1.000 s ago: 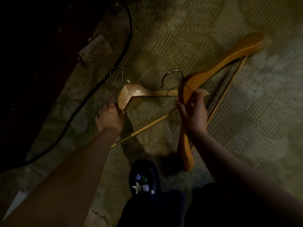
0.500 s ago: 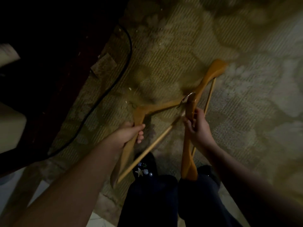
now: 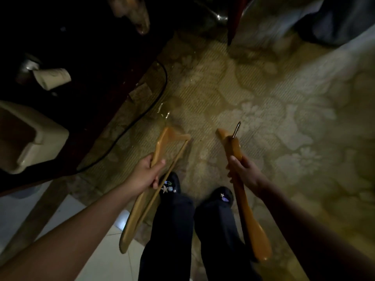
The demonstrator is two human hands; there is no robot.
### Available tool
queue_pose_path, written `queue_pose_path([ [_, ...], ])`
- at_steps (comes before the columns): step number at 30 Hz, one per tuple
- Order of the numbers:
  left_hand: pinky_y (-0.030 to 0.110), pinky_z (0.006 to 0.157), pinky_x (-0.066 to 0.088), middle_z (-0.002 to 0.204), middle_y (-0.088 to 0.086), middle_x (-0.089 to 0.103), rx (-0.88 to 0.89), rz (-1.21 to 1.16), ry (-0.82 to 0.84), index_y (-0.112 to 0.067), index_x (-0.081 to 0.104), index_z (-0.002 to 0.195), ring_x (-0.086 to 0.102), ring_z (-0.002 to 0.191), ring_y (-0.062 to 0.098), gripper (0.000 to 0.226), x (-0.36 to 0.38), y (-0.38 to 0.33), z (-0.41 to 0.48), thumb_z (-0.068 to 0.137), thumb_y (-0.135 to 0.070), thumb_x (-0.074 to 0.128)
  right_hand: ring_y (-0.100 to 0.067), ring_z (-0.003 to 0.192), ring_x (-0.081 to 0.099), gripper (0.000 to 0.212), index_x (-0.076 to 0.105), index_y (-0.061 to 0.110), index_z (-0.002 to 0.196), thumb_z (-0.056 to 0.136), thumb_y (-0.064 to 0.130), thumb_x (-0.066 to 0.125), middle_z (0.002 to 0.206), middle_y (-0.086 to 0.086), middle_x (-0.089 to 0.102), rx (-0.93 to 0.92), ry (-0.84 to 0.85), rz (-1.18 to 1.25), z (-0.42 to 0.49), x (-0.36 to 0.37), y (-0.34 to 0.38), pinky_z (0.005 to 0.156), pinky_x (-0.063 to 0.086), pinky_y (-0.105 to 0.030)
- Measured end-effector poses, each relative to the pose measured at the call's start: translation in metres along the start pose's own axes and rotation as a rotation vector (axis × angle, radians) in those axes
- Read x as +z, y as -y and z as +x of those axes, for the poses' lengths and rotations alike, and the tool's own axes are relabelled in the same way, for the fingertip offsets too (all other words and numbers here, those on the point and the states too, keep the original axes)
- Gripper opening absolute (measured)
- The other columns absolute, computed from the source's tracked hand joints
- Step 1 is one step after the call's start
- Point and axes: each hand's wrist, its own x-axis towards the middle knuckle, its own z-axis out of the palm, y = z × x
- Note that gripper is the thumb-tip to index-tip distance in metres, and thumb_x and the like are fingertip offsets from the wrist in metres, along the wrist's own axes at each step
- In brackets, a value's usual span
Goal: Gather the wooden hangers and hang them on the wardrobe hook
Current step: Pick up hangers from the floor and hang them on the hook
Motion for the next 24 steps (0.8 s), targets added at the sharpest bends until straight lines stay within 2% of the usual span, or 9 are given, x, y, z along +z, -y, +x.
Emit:
queue_pose_path([
  [4,0.017,0.034,0.038,0.047,0.0,0.042,-0.024,-0.06,-0.001,-0.011,0.045,0.083,0.041,0.029,0.006,0.015,-0.024,-0.026,-0.075,0.097,-0.015,0.045,-0.017,0.069,0.055,0.027,0.049,0.004,0.115,0.099,0.023,0.038,0.087,-0.007,0.055,0.028,0.028,-0.066,-0.063,0.002,0.04,0.062,0.05,-0.029],
  [8,0.018,0.035,0.04,0.054,0.005,0.045,-0.04,-0.109,-0.014,-0.01,0.047,0.087,0.045,0.03,0.005,0.011,-0.049,-0.044,-0.152,0.097,-0.014,0.045,-0.017,0.071,0.057,0.021,0.048,0.013,0.111,0.099,0.027,0.039,0.088,-0.005,0.058,0.038,0.047,-0.198,-0.133,0.007,0.09,0.066,0.05,-0.03],
  [14,0.018,0.036,0.039,0.058,0.006,0.047,-0.023,-0.194,-0.076,-0.006,0.045,0.1,0.048,0.032,0.004,0.008,-0.085,-0.061,-0.259,0.097,-0.014,0.044,-0.016,0.064,0.052,0.022,0.049,0.011,0.108,0.099,0.029,0.038,0.084,-0.006,0.053,-0.031,0.122,-0.358,-0.245,0.031,0.173,0.055,0.045,-0.025],
  [19,0.015,0.034,0.035,0.059,0.002,0.049,0.015,-0.332,-0.141,-0.014,0.047,0.094,0.044,0.032,0.001,0.005,-0.103,-0.064,-0.324,0.097,-0.017,0.045,-0.016,0.062,0.05,0.025,0.047,0.011,0.115,0.1,0.028,0.038,0.08,-0.007,0.053,-0.052,0.186,-0.308,-0.307,0.046,0.209,0.057,0.047,-0.026],
  [24,0.015,0.031,0.031,0.056,0.001,0.041,0.024,-0.462,-0.218,-0.019,0.046,0.096,0.038,0.03,0.002,0.003,-0.113,-0.063,-0.363,0.098,-0.019,0.044,-0.018,0.061,0.053,0.028,0.051,0.008,0.1,0.099,0.032,0.038,0.076,-0.01,0.055,-0.11,0.218,-0.358,-0.337,0.057,0.236,0.053,0.05,-0.022],
])
